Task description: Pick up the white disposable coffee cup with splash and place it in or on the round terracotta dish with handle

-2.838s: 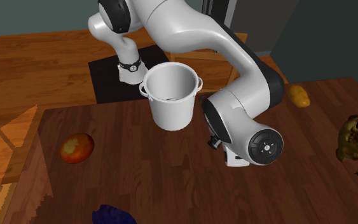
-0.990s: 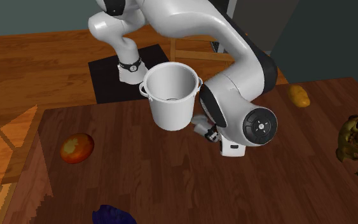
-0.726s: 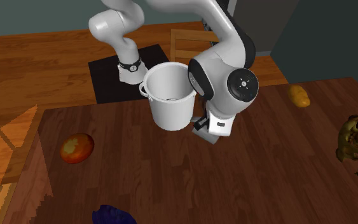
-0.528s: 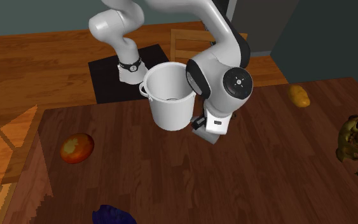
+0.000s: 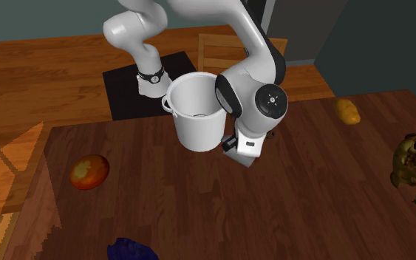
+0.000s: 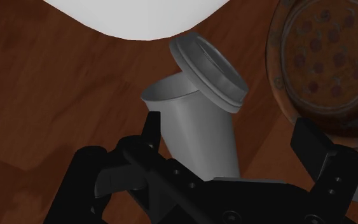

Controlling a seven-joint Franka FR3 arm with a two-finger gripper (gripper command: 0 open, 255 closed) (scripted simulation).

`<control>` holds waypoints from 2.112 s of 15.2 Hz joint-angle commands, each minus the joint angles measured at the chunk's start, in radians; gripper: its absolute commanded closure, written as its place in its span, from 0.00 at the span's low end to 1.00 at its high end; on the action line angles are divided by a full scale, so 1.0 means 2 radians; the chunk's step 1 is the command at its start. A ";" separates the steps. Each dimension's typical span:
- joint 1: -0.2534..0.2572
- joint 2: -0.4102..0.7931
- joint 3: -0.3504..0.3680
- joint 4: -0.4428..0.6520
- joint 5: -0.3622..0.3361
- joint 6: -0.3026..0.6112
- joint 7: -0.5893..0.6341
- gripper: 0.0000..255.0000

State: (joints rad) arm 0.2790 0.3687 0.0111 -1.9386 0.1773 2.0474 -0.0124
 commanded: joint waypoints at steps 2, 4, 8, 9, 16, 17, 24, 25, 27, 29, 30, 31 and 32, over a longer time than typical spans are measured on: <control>0.000 0.000 0.000 0.000 0.000 0.000 0.000 0.00; 0.000 0.000 0.000 0.000 0.000 0.000 0.000 0.00; 0.000 0.000 0.000 0.000 0.000 0.000 0.000 1.00; 0.000 0.000 0.000 0.000 0.000 0.000 0.000 1.00; 0.005 0.018 0.001 0.017 -0.024 0.005 -0.022 0.00; 0.010 0.035 0.001 0.033 -0.047 0.010 -0.043 0.00; 0.018 0.071 0.002 0.038 -0.078 0.048 -0.071 0.00; 0.018 0.074 0.002 0.035 -0.078 0.054 -0.071 0.00; 0.018 0.078 0.002 0.030 -0.078 0.063 -0.071 0.00; 0.018 0.078 0.002 0.030 -0.078 0.063 -0.071 0.00; 0.018 0.078 0.002 0.030 -0.078 0.063 -0.071 0.00; 0.018 0.078 0.002 0.030 -0.078 0.063 -0.071 0.00; 0.018 0.078 0.002 0.030 -0.078 0.063 -0.071 0.00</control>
State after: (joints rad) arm 0.3153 0.5256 0.0145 -1.8777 0.0212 2.1737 -0.1551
